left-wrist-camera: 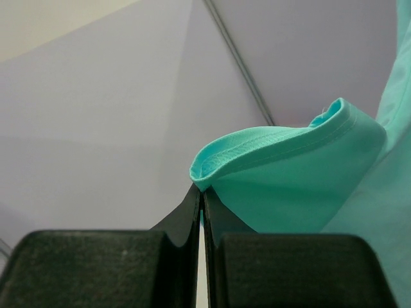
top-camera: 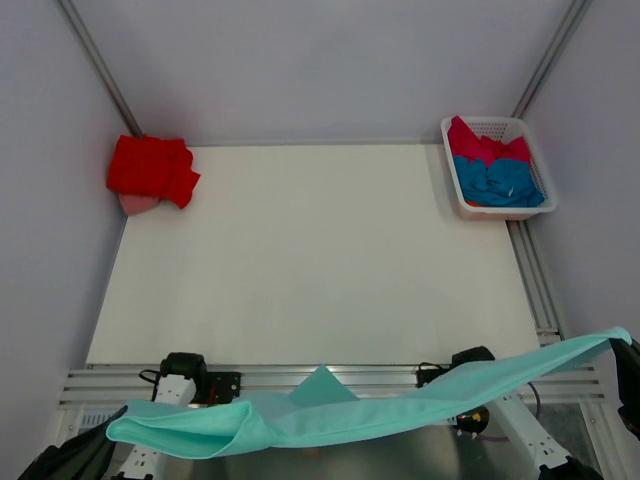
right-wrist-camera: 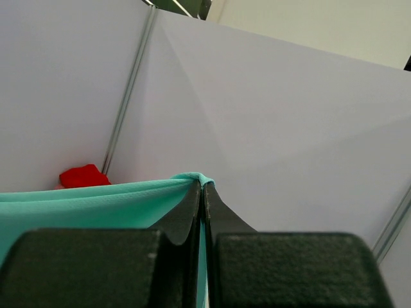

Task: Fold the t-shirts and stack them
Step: Flatten the tshirt out

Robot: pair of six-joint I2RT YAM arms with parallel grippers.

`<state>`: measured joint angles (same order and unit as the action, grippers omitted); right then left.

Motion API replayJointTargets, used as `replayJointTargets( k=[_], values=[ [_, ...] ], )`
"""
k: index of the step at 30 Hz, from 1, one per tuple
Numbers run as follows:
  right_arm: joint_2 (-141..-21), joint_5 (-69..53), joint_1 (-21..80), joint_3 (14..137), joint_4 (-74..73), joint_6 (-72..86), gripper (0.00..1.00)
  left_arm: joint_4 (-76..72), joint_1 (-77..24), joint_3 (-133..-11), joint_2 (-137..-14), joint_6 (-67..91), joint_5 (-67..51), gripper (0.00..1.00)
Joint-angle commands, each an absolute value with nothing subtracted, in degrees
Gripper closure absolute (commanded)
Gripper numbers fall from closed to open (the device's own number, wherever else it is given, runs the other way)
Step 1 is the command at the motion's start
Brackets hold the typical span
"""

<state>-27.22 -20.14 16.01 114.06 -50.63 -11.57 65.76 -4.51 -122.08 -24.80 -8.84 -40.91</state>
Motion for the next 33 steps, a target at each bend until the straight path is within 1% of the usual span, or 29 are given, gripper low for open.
replayJointTargets(
  k=[1, 2, 4, 5, 6, 8, 9, 11, 13, 19, 33],
  values=[
    [-30.5, -16.6, 15.9, 112.6, -48.3, -9.1, 0.97, 60.1, -5.0, -118.8, -29.4, -6.1, -31.6, 1.0],
    [-30.8, -14.6, 16.1, 111.9, -47.2, -8.4, 0.97, 56.2, -5.4, -117.5, -30.4, -4.5, -25.3, 1.0],
    [-31.5, -9.6, 16.5, 108.4, -45.5, -8.9, 0.97, 52.7, -6.2, -113.4, -31.7, -4.1, -20.0, 1.0],
    [-31.6, -8.0, 17.0, 107.0, -44.6, -9.2, 0.97, 50.8, -6.6, -112.2, -32.6, -3.5, -14.6, 1.0],
    [-31.8, -5.2, 17.1, 103.9, -44.0, -10.1, 0.97, 47.1, -7.0, -109.2, -34.4, -3.5, -12.8, 1.0],
    [-33.0, -3.0, 17.1, 100.7, -41.7, -11.5, 0.97, 43.9, -7.4, -106.8, -36.6, -3.7, -9.7, 1.0],
    [-33.2, -1.9, 17.1, 97.2, -40.6, -12.6, 0.97, 41.0, -7.6, -104.6, -38.8, -4.0, -8.7, 1.0],
    [-34.4, 2.3, 17.1, 93.4, -36.9, -13.5, 0.97, 38.1, -7.6, -101.8, -40.9, -4.1, -8.6, 1.0],
    [-35.3, 3.9, 17.1, 89.1, -34.1, -14.1, 0.97, 35.6, -7.6, -100.9, -44.1, -3.9, -8.8, 1.0],
    [-39.4, 6.0, 17.1, 81.6, -31.3, -14.2, 0.97, 30.2, -7.6, -96.9, -49.4, -4.0, -7.3, 1.0],
    [-43.4, 8.4, 17.1, 61.8, -20.0, -16.6, 0.97, 19.6, -7.6, -79.9, -53.7, -4.4, -11.2, 1.0]
  ],
)
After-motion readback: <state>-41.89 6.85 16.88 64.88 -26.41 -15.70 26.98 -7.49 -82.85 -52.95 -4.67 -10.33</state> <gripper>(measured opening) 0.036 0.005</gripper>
